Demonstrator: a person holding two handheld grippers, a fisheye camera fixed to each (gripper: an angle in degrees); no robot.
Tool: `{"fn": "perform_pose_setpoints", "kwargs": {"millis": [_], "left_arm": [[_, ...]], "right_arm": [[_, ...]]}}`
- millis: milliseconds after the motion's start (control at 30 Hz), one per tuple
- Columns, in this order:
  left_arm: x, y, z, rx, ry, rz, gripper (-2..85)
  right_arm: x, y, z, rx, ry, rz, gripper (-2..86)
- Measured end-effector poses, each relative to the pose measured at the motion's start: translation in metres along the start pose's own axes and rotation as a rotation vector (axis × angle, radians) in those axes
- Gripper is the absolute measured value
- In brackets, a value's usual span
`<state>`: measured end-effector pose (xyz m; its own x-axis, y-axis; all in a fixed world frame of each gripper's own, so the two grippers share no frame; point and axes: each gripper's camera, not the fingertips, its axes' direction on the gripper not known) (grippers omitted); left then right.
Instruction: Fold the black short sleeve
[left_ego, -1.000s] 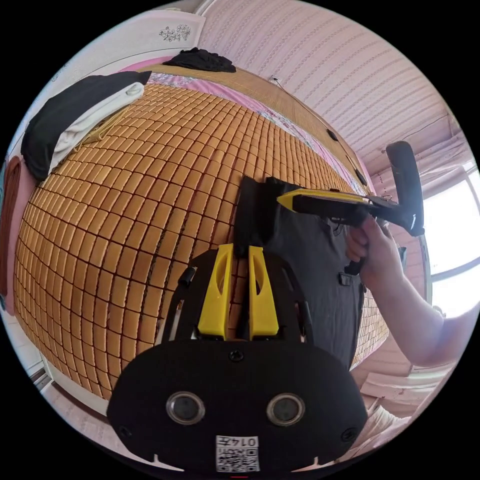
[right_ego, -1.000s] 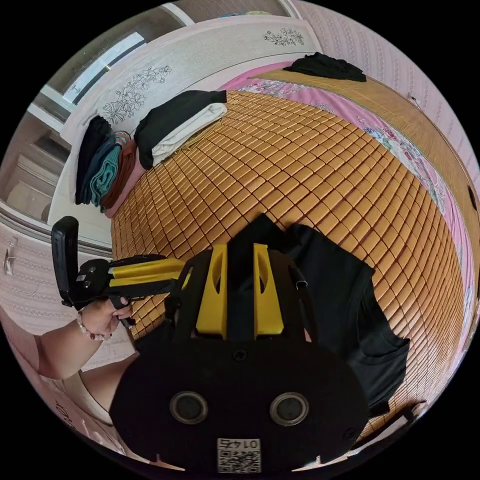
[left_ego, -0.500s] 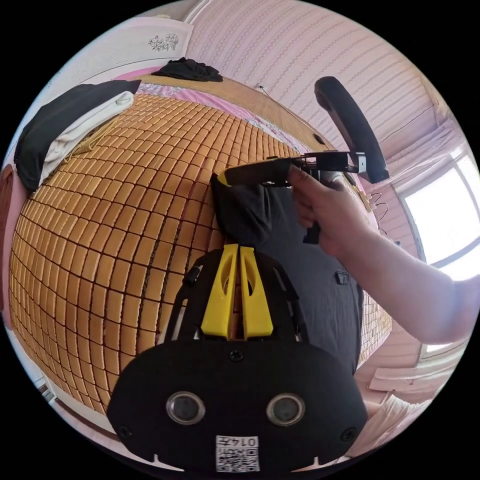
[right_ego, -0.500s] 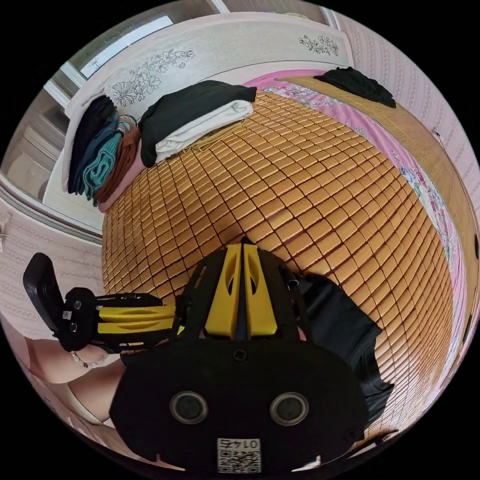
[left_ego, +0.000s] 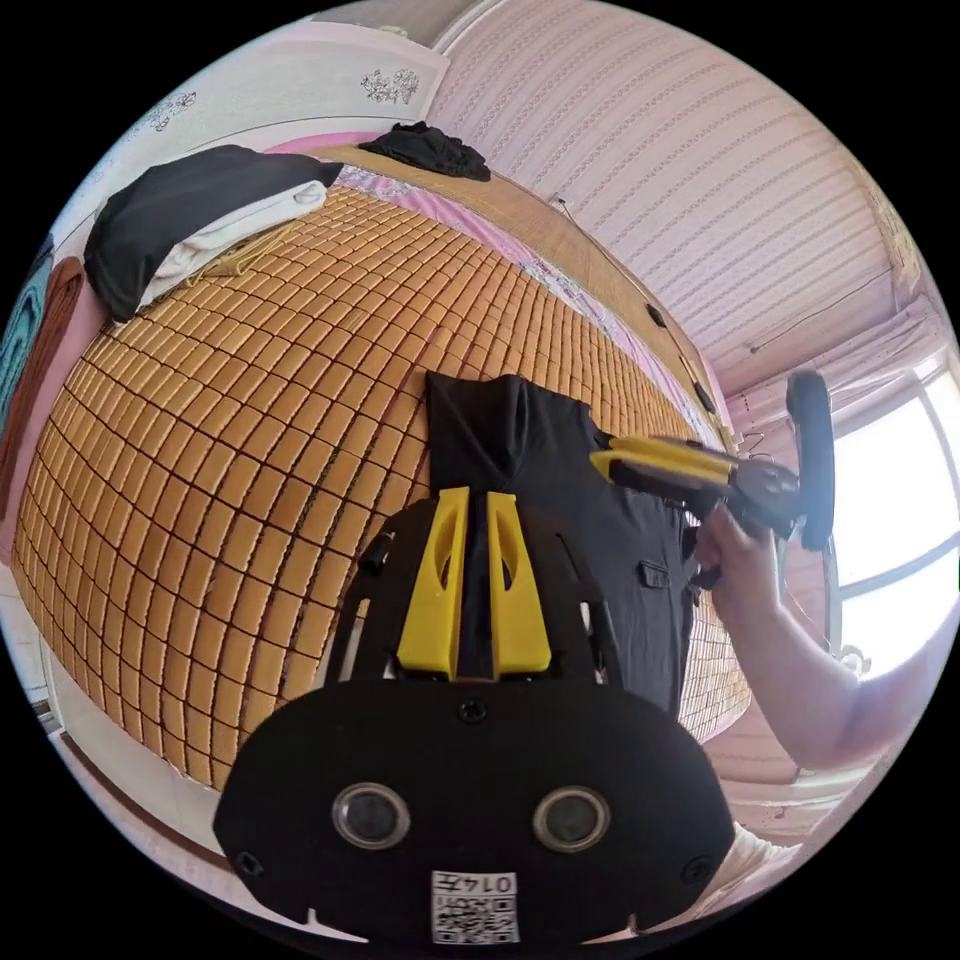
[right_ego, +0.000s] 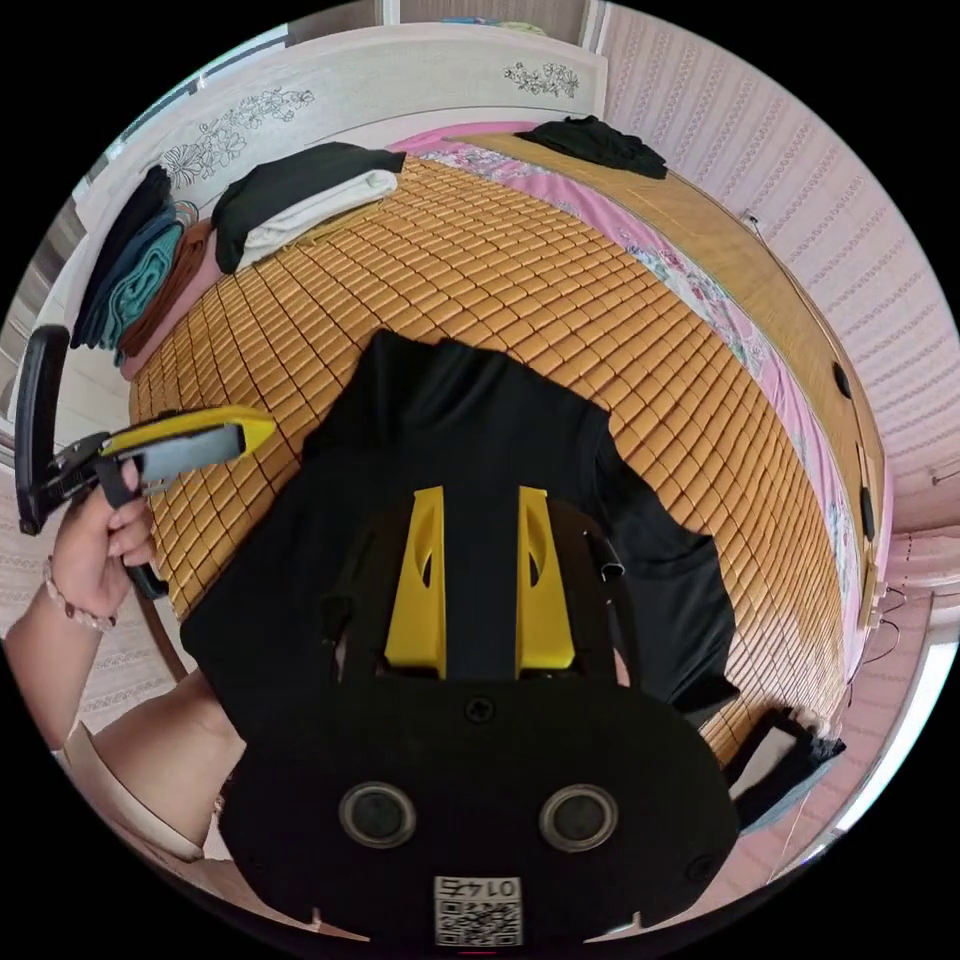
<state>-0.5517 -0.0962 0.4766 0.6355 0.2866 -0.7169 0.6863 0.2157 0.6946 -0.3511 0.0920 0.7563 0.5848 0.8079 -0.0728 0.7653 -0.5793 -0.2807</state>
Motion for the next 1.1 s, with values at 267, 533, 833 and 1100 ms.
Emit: {"fn": "perform_pose_setpoints", "kwargs": {"millis": [267,533,833,1100], "left_arm": [[0.068,-0.019,0.054,-0.035,0.132,0.051,4.0],[0.154,-0.004,0.105,-0.159,0.228,0.175,5.1],[0.198,0.001,0.163,-0.245,0.21,0.188,4.1],[0.223,0.001,0.192,-0.294,0.222,0.249,3.9]], "right_arm": [[-0.048,0.099,0.014,-0.235,0.045,0.142,12.9],[-0.044,0.146,0.012,-0.212,0.088,0.378,3.6],[-0.11,0.158,0.046,-0.239,0.439,0.629,-0.9],[-0.143,0.19,0.053,-0.099,0.474,0.711,-0.9]]}}
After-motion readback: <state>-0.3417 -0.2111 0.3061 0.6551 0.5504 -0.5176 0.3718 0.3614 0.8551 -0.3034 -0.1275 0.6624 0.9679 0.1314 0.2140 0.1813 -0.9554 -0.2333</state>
